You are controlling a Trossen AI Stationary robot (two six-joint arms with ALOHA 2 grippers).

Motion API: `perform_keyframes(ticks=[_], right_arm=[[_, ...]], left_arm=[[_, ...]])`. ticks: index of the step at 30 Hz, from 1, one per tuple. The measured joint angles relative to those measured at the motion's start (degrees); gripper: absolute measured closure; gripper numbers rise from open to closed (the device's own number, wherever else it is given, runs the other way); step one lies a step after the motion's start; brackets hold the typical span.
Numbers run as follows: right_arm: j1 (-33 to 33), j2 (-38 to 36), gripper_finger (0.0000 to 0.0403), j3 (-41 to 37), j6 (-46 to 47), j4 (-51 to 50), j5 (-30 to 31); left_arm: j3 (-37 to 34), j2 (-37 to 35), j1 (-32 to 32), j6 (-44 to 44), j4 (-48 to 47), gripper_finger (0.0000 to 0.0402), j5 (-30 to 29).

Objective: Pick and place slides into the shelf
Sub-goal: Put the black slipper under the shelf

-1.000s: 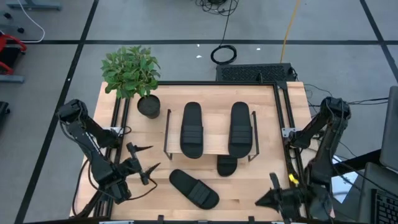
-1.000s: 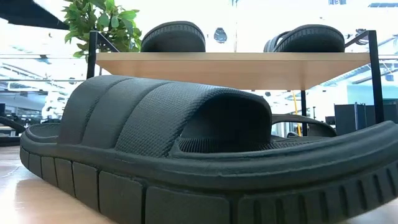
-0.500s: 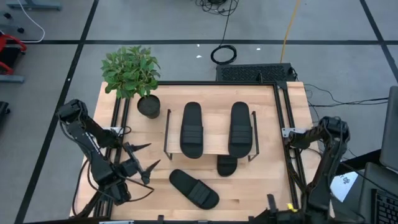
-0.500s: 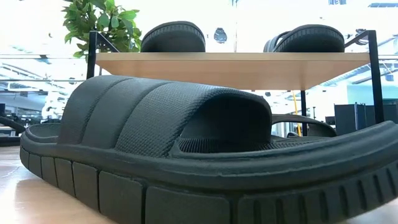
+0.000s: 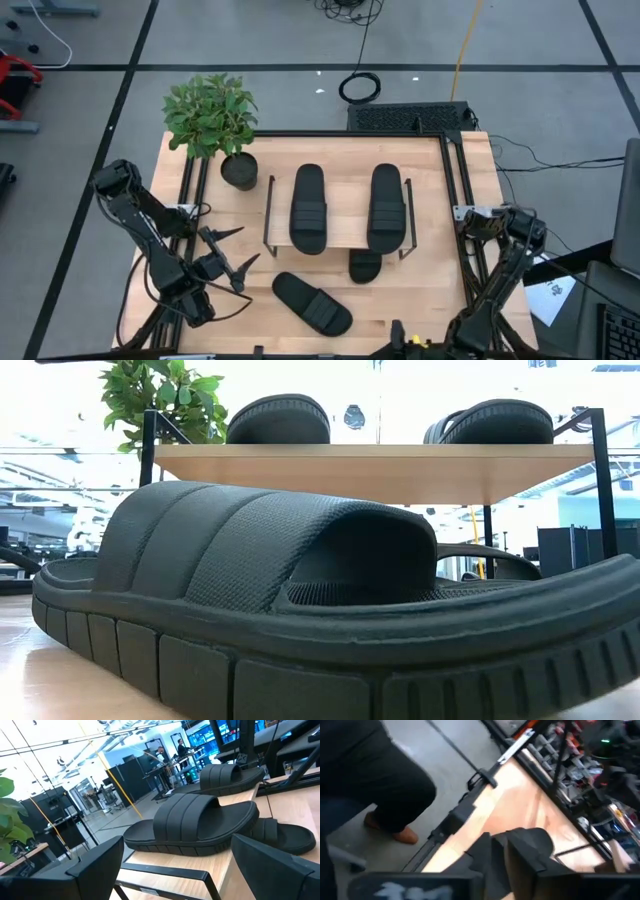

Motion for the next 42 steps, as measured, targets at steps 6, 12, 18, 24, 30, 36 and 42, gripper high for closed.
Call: perform_keyframes(ticks=[6,12,18,24,30,36,42], right_arm=[[-1.67,1.53,0.0247,0.0,-1.94,0.09,-1.41],[-2.73,2.08,0.0172,0.0,3.06,0.86,-3.04],[-4.02,5.4,0.0161,-0.02,-3.28,0.12,-1.29],[-6.67,7.27,0.0179,-0.02,-8.57,0.92,5.87],[-10.36,7.25,0.0183,-0.02,-5.84,5.09,-7.79],[-11.25,7.21,0.0184,-0.02,-7.52,6.04,-8.67],[-11.19,7.21,0.0184,-0.04,-9.35,7.53,-12.24]], left_arm=[[0.0,0.0,0.0,-0.16,0.0,0.0025,0.39],[0.0,0.02,0.0,-0.17,-0.04,0.0025,0.44],[0.0,0.02,0.0,-0.49,-0.01,0.0025,0.61],[0.0,0.02,0.0,-0.62,-0.01,0.0025,1.46],[0.0,0.02,0.0,0.01,-0.18,0.0025,1.46],[-0.02,0.02,0.0,-0.19,-0.2,0.0025,1.85],[-0.02,0.02,0.0,-0.17,-0.21,0.0025,2.12]])
